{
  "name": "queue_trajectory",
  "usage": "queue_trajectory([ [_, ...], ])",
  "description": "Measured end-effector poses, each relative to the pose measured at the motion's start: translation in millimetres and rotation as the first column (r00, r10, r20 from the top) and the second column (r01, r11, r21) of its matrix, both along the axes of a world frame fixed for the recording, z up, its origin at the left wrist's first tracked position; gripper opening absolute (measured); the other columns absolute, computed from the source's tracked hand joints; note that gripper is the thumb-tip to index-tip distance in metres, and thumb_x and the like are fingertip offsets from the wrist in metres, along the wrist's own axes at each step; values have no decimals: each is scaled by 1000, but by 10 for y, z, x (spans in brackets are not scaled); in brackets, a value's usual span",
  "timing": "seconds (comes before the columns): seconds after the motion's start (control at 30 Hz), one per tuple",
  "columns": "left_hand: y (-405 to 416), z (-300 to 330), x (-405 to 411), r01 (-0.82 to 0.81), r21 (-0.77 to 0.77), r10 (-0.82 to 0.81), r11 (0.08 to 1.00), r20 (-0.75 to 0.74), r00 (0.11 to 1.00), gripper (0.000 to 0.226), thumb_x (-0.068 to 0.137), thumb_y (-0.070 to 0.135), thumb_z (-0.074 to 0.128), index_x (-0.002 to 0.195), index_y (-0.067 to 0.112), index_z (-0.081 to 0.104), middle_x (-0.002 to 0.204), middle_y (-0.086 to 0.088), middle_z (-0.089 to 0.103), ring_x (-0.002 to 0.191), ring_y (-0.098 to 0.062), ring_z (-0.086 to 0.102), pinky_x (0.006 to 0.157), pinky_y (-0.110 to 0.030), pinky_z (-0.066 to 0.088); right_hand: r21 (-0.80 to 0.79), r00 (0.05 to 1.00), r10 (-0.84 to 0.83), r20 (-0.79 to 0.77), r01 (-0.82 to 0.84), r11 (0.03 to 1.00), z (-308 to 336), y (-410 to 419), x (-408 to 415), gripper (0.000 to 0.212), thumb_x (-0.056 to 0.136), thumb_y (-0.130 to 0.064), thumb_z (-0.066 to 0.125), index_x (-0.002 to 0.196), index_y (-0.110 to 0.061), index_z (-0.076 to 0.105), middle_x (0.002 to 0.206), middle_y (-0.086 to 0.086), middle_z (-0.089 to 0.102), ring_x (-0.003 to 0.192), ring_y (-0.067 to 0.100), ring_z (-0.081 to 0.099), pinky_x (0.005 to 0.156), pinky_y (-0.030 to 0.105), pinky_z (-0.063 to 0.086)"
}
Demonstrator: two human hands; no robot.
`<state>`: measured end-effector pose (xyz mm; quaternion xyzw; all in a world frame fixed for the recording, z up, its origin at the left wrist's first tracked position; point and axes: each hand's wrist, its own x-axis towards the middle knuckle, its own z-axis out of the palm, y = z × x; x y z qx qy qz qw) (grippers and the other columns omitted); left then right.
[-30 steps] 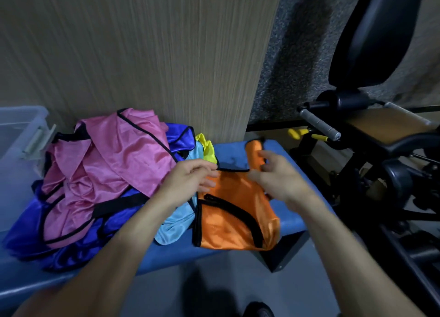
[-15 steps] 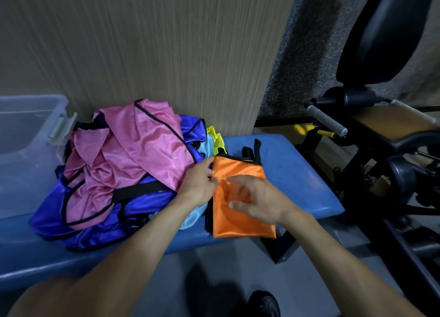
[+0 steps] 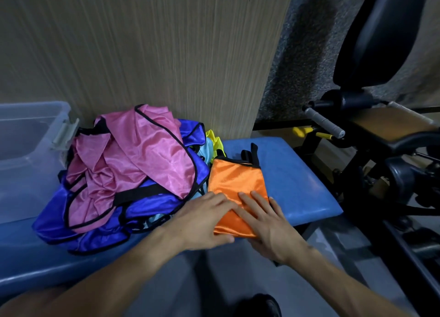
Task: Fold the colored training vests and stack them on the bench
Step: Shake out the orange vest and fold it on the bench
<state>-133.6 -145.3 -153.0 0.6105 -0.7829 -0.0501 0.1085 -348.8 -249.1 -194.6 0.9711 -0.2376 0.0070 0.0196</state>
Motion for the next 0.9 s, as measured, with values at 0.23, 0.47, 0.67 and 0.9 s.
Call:
queue_trajectory([
  [0.23, 41, -255, 67, 21, -96, -10, 995, 112, 994, 55, 94, 47, 49, 142, 21, 49, 142, 1, 50, 126, -20, 51, 96, -40, 55, 6, 960, 148, 238, -154, 988, -147, -124, -198, 78, 87, -21, 73, 155, -24, 35, 161, 3, 36, 149, 29, 35, 118, 47, 34],
  [0.47, 54, -188, 52, -12, -105, 18, 994, 57, 998, 62, 94, 48, 40, 150, 21, 38, 143, 2, 54, 128, -18, 52, 101, -35, 51, 301, 856, -152, 495, -5, 954, 239, -162, -157, 27, 95, -28, 51, 117, -29, 66, 99, -15, 70, 87, 4, 66, 79, 30, 54],
  [0.67, 37, -173, -46, -165, -98, 166, 981, -6, 986, 62, 85, 24, 51, 145, 18, 37, 114, -7, 63, 102, -28, 61, 81, -42, 54, 456, 803, -268, 532, -4, 890, 468, -285, -80, 12, 98, -38, 59, 101, -33, 69, 83, -7, 72, 76, 11, 69, 72, 41, 54],
  [0.9, 23, -111, -128, -303, -144, 254, 942, -283, 925, 34, 92, 18, 55, 126, 20, 53, 77, 2, 61, 65, -16, 56, 61, -31, 42, 565, 700, -383, 602, -35, 824, 563, -328, -68, 27, 99, -34, 63, 79, -16, 62, 74, 8, 64, 75, 27, 62, 74, 52, 50],
])
